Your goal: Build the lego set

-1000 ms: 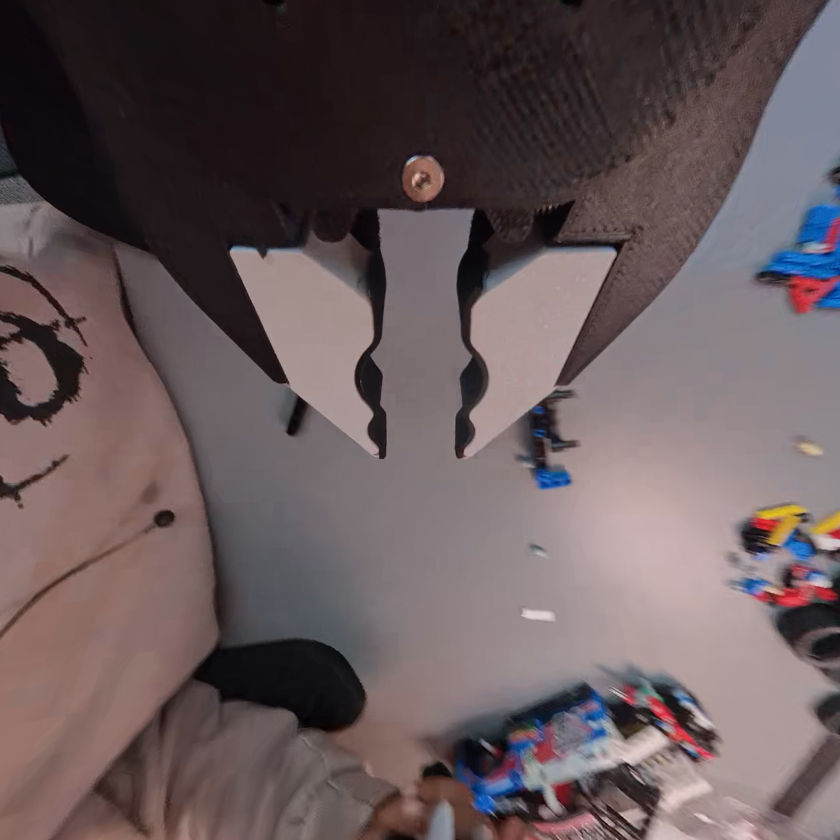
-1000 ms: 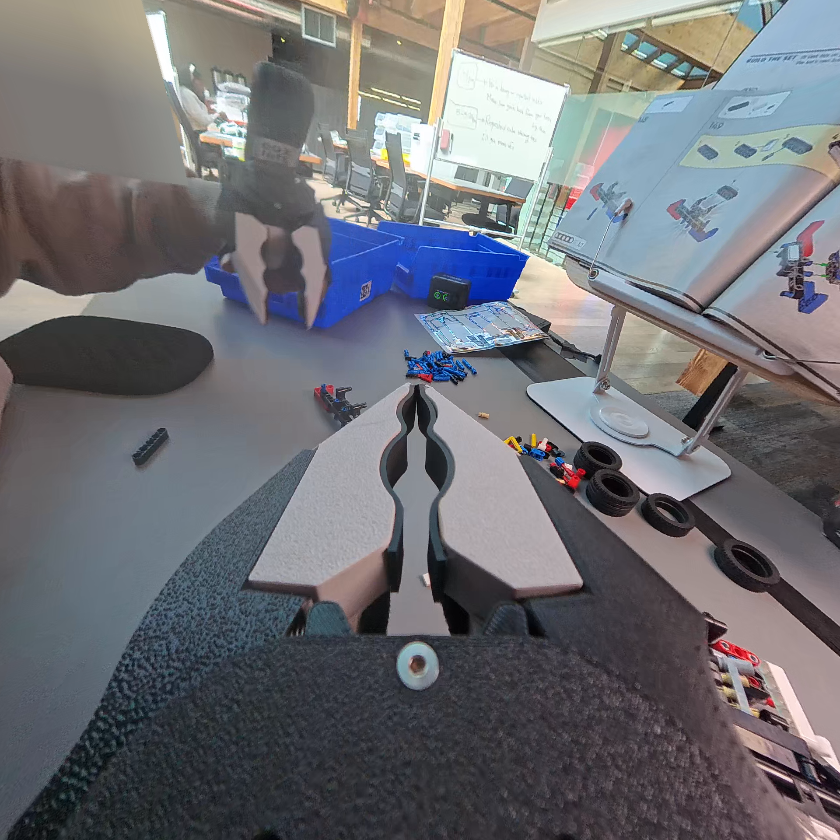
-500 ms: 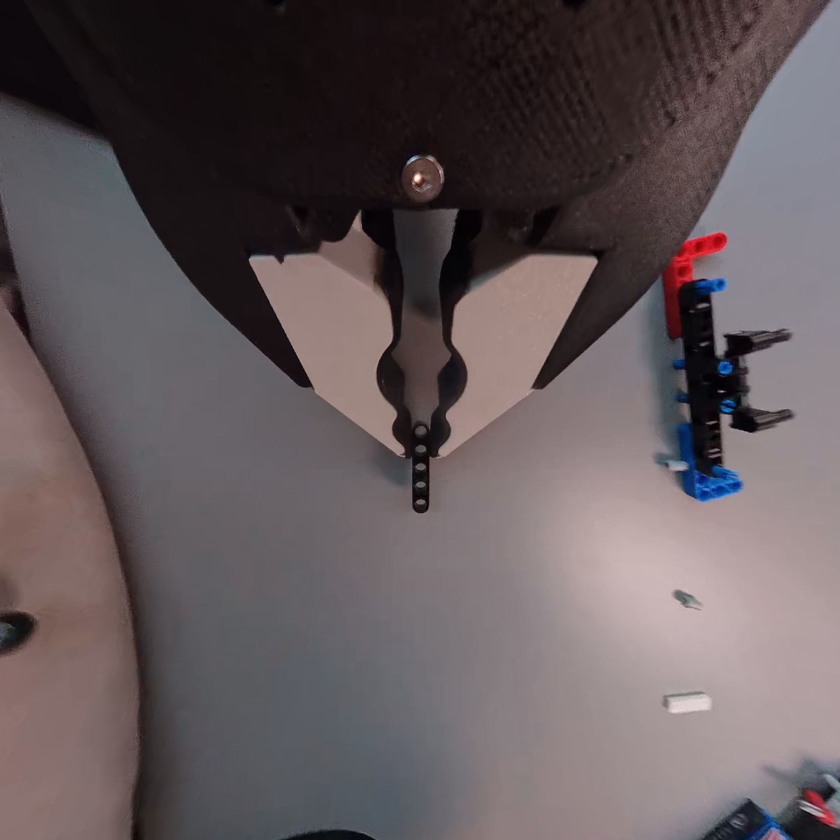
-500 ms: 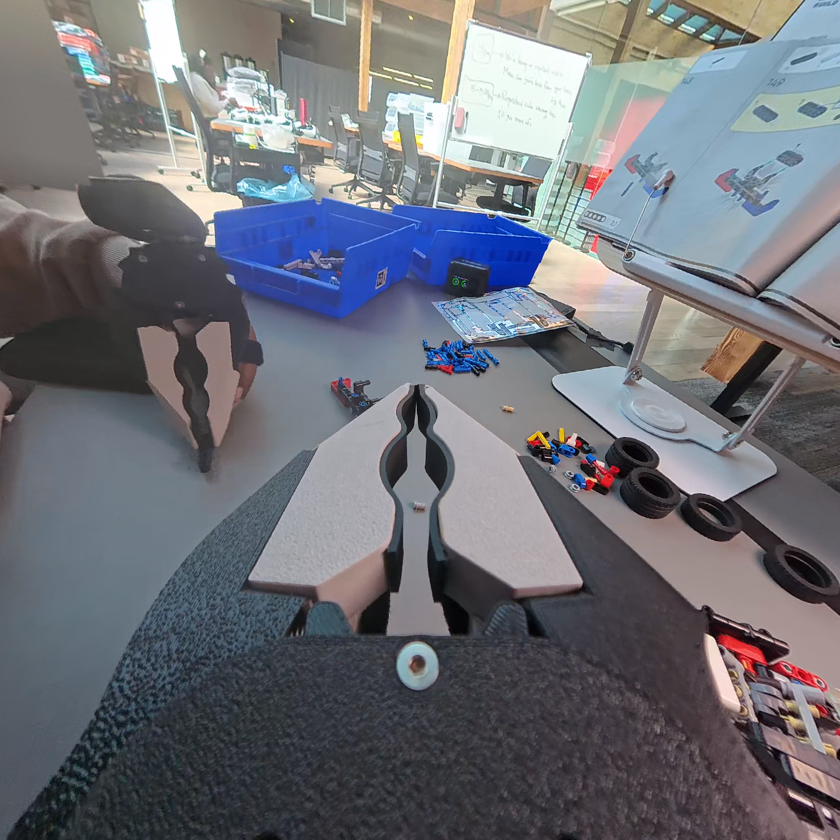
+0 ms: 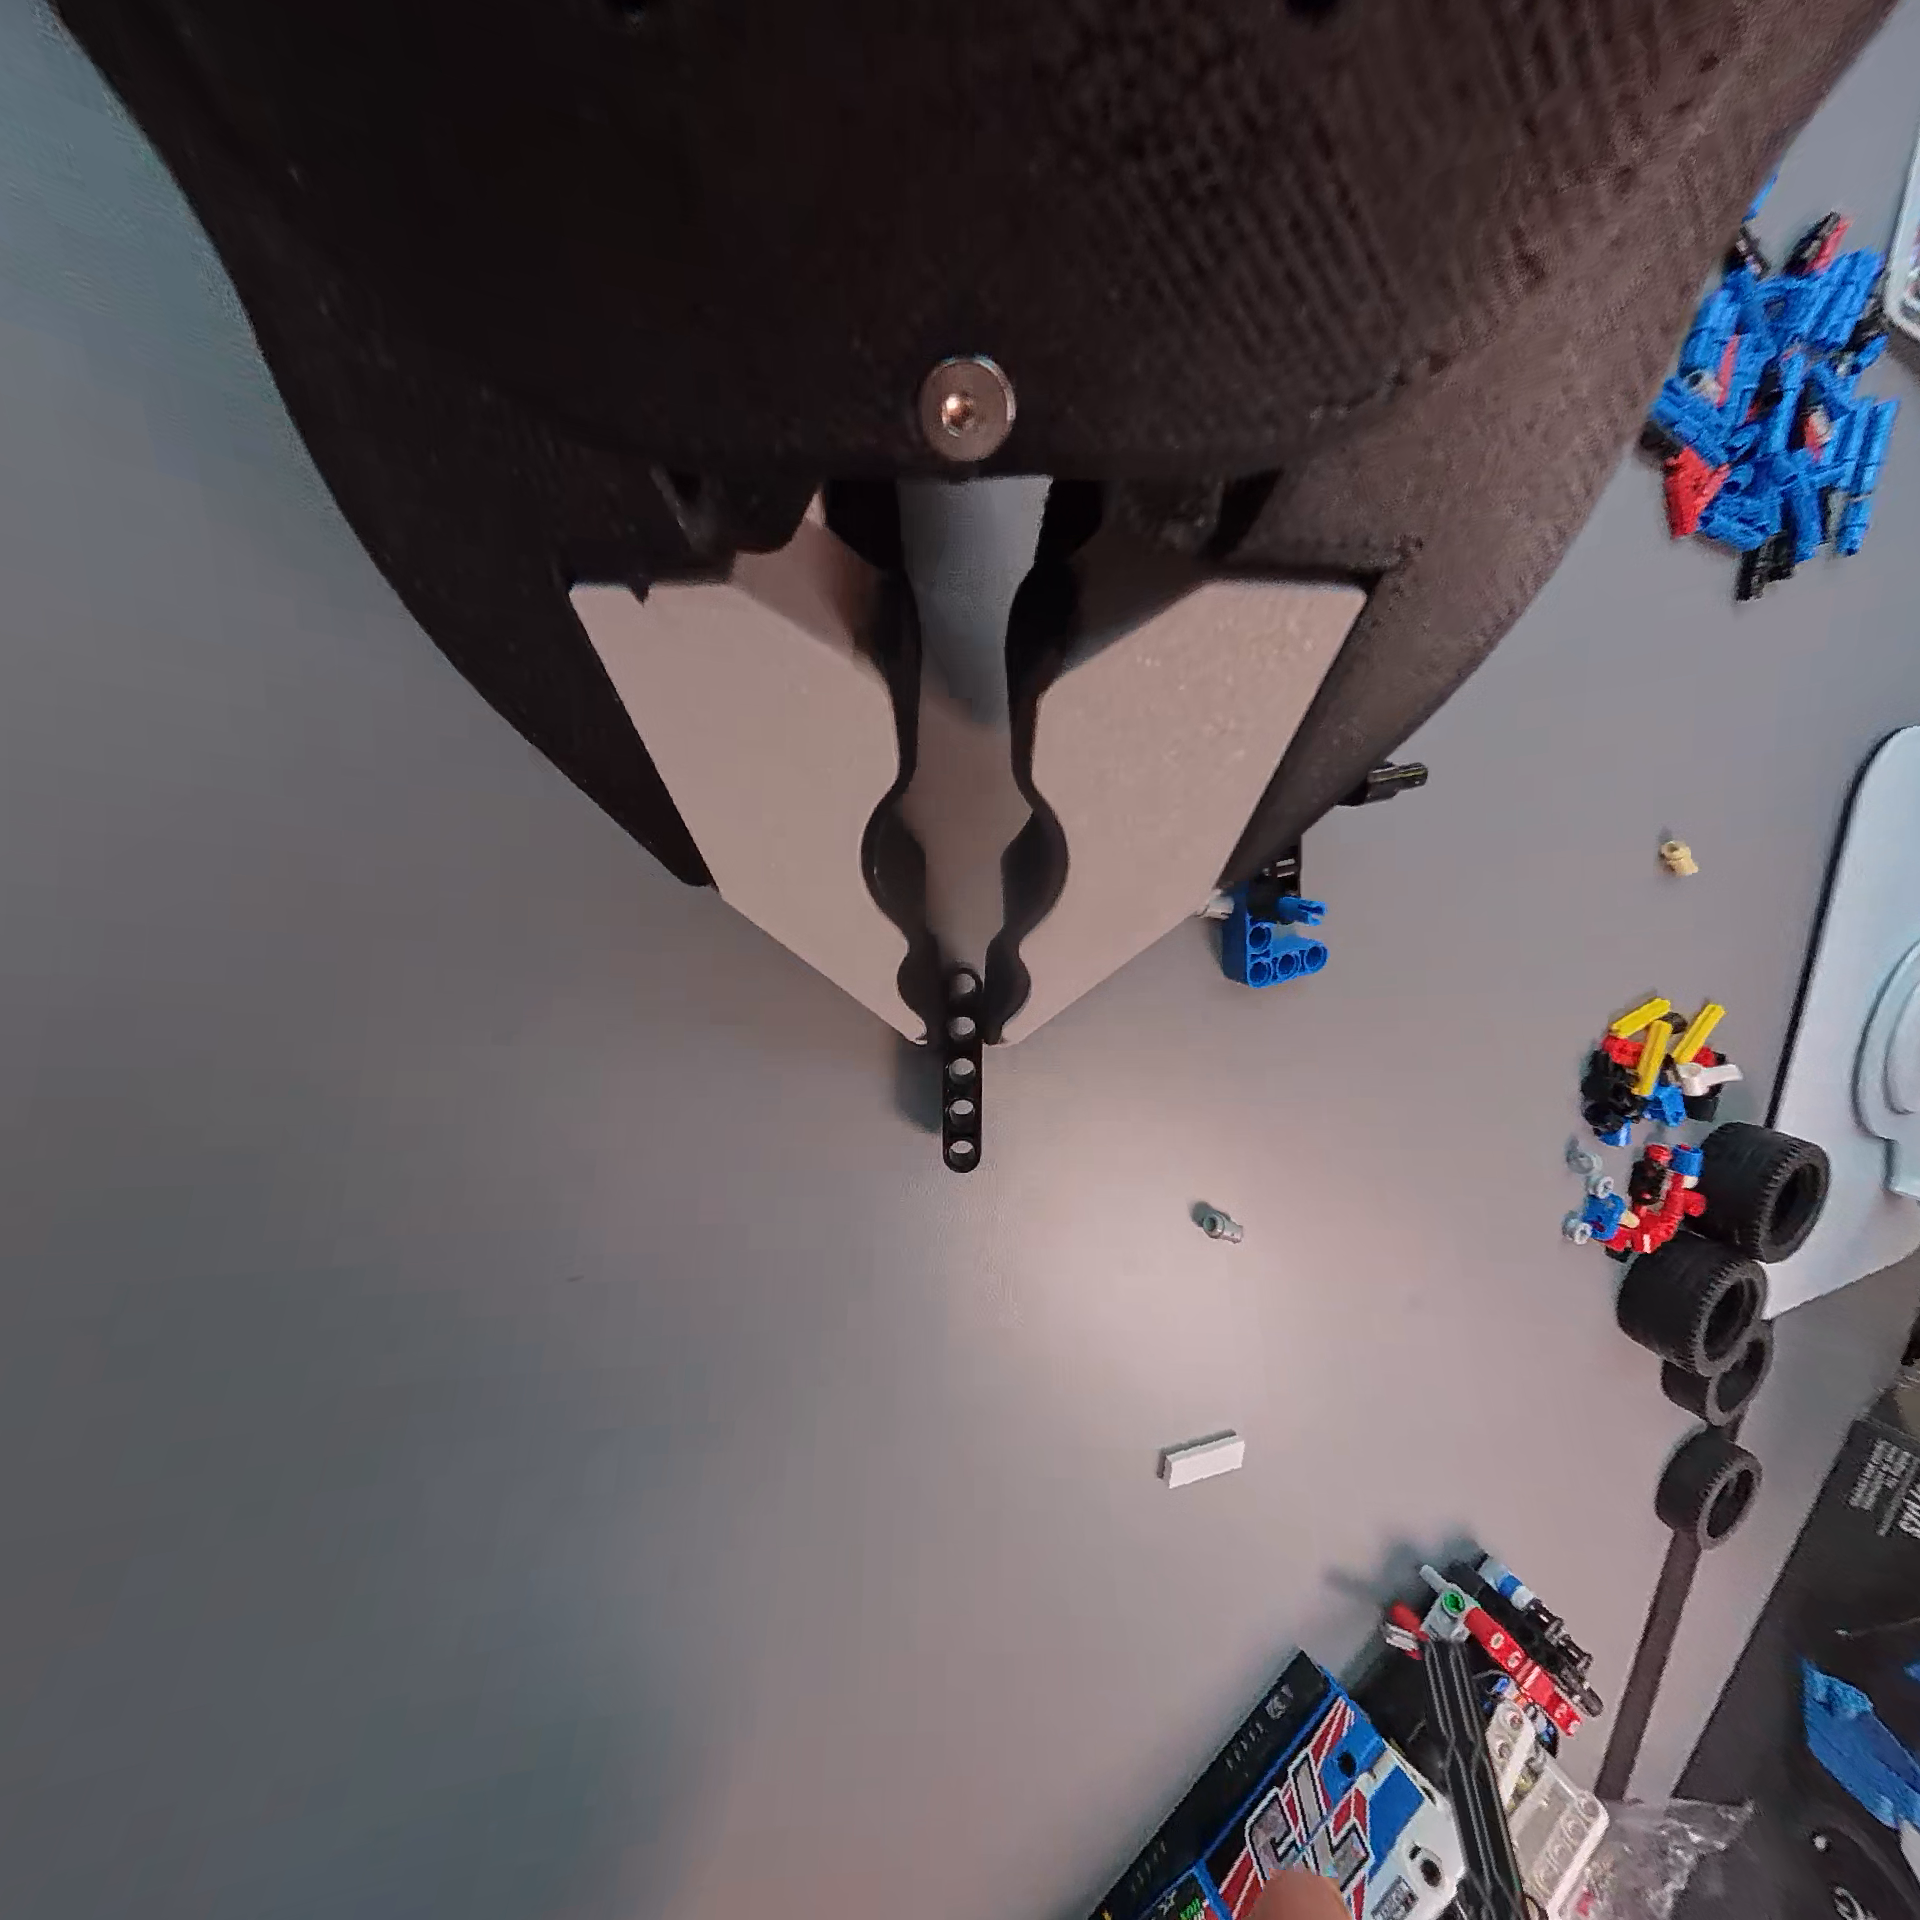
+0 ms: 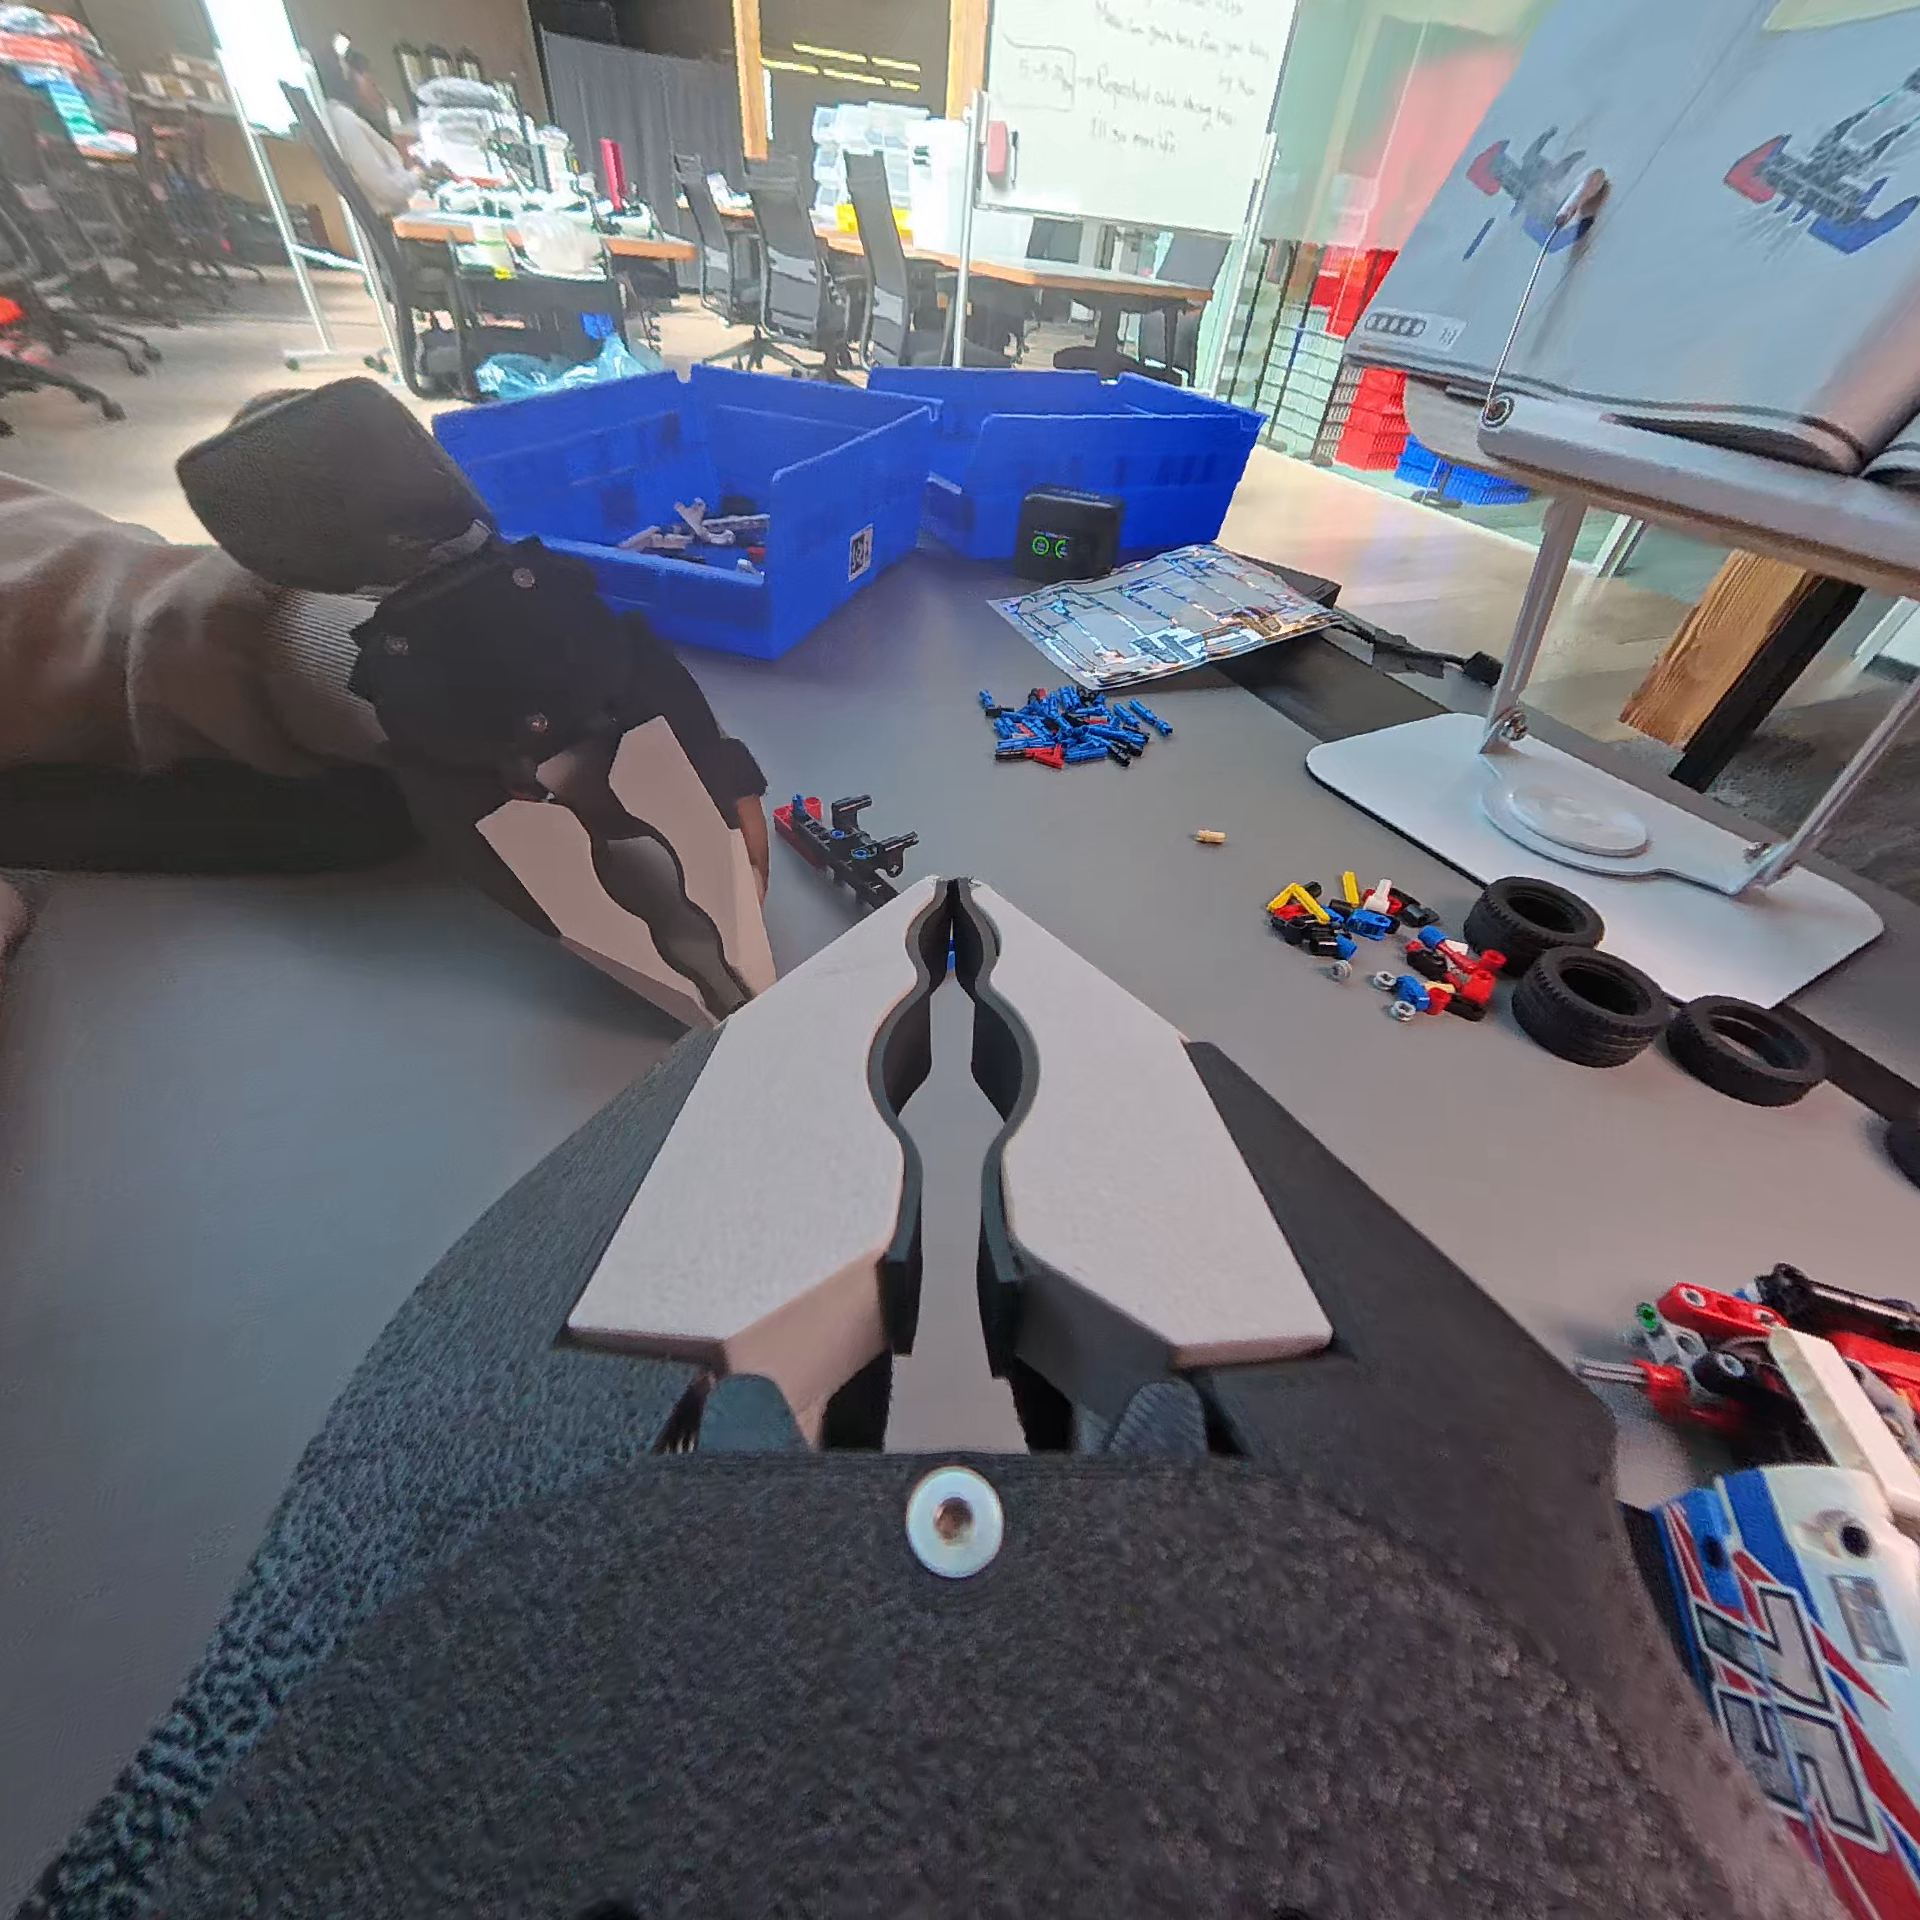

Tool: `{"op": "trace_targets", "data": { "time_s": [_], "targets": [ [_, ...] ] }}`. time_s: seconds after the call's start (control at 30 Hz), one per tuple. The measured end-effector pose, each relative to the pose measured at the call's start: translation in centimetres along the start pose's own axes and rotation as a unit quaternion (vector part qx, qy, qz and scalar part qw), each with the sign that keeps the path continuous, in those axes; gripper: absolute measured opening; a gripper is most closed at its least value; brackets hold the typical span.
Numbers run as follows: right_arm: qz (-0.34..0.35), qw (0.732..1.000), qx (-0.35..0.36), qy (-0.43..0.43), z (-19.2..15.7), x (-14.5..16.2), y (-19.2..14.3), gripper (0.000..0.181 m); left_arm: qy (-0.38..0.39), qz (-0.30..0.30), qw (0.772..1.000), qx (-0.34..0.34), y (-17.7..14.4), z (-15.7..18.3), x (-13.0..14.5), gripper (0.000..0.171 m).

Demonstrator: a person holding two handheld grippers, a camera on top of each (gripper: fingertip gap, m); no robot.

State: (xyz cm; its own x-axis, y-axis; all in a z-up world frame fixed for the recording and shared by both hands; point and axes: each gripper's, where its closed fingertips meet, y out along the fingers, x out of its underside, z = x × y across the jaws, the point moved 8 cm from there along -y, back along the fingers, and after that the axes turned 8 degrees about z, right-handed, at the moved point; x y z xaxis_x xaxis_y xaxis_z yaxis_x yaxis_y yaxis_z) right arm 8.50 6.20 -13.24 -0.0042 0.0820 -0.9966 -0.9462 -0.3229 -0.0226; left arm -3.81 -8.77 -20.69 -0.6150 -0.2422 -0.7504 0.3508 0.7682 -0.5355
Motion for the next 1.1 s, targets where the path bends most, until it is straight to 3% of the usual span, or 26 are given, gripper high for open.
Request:
{"op": "trace_targets", "data": {
  "time_s": [0.17, 0.3, 0.4, 0.57, 0.7, 1.1],
  "targets": [
    [-0.008, 1.000, 0.007, 0.016, 0.4, 0.9, 0.2, 0.000, 0.086, -0.018, 0.995, -0.048, -0.3, 0.4, 0.2, 0.006],
    [-0.007, 1.000, 0.018, 0.025, 0.7, 1.2, 0.0, 0.000, 0.090, -0.009, 0.995, -0.048, -0.6, 0.7, 0.3, 0.007],
    [-0.002, 0.999, 0.019, 0.032, 0.7, 1.2, 0.0, 0.000, 0.053, 0.013, 0.998, -0.020, -1.0, 1.0, 0.2, 0.011],
    [-0.004, 0.999, 0.015, 0.031, 0.4, 1.2, 0.0, 0.000, -0.076, 0.058, 0.995, 0.025, -1.6, 0.4, 0.2, 0.014],
    [-0.004, 0.999, 0.013, 0.029, 0.4, 1.2, 0.0, 0.000, -0.164, 0.048, 0.985, 0.030, -1.7, -0.6, 0.7, 0.019],
    [-0.003, 0.999, 0.006, 0.047, 0.9, 1.8, -0.1, 0.000, -0.179, 0.036, 0.983, 0.029, -1.7, -1.0, 1.2, 0.013]
  ]
}}
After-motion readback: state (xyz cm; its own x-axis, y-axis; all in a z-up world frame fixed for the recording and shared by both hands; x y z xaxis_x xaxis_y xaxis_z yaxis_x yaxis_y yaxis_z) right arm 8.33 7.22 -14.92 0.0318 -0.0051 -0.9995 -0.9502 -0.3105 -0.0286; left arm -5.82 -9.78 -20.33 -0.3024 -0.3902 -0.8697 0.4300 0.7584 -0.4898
